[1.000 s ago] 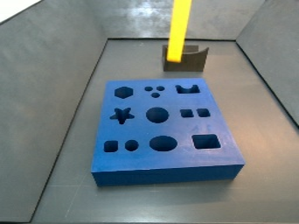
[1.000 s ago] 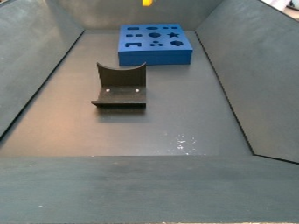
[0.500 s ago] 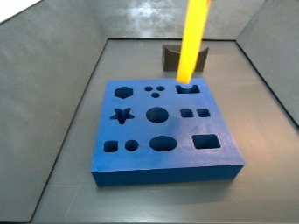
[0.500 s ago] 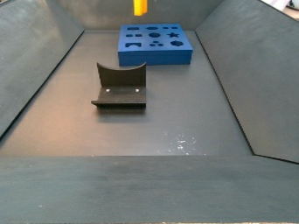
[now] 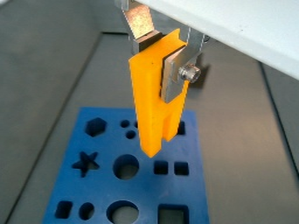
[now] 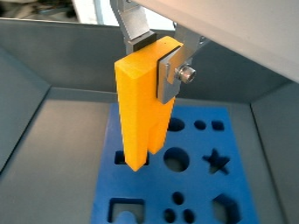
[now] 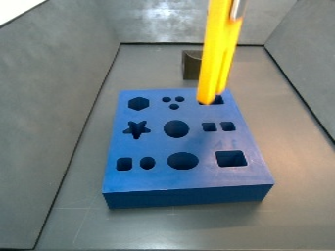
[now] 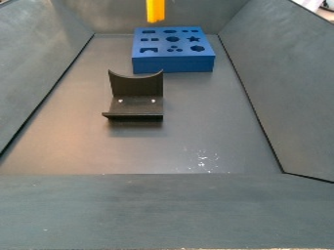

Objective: Pick up the double-square object. Move up. Rotate the double-square object. Place the double-square object on the fixture. Regrasp the double-square object. Move to above the board. Insert the double-square object.
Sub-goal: Insert the double-square object.

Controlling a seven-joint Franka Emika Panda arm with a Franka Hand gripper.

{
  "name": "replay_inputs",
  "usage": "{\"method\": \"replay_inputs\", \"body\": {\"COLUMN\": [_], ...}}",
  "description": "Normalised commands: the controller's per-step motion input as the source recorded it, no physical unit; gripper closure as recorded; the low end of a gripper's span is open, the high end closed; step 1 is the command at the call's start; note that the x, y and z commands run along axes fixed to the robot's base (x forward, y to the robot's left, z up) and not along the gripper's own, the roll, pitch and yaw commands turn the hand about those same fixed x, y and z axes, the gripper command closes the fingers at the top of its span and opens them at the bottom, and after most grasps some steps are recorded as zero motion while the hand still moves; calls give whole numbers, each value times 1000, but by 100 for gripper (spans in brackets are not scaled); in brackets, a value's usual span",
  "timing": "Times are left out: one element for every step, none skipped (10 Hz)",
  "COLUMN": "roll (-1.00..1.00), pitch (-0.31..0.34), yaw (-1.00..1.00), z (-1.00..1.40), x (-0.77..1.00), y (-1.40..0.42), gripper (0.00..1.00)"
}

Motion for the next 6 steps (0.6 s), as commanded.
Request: {"method": "replay_inputs", "body": {"roll": [34, 17, 29, 33, 33, 29], "pitch": [0, 0, 0, 0, 0, 0], "yaw": [-817, -886, -1000, -1000, -1000, -1000], "z": [-311, -280, -314, -337, -331, -314], "x": [129, 37, 0, -3, -6, -9], "y": [-114, -86, -40, 0, 0, 0], "gripper": [100, 100, 100, 100, 100, 100]}}
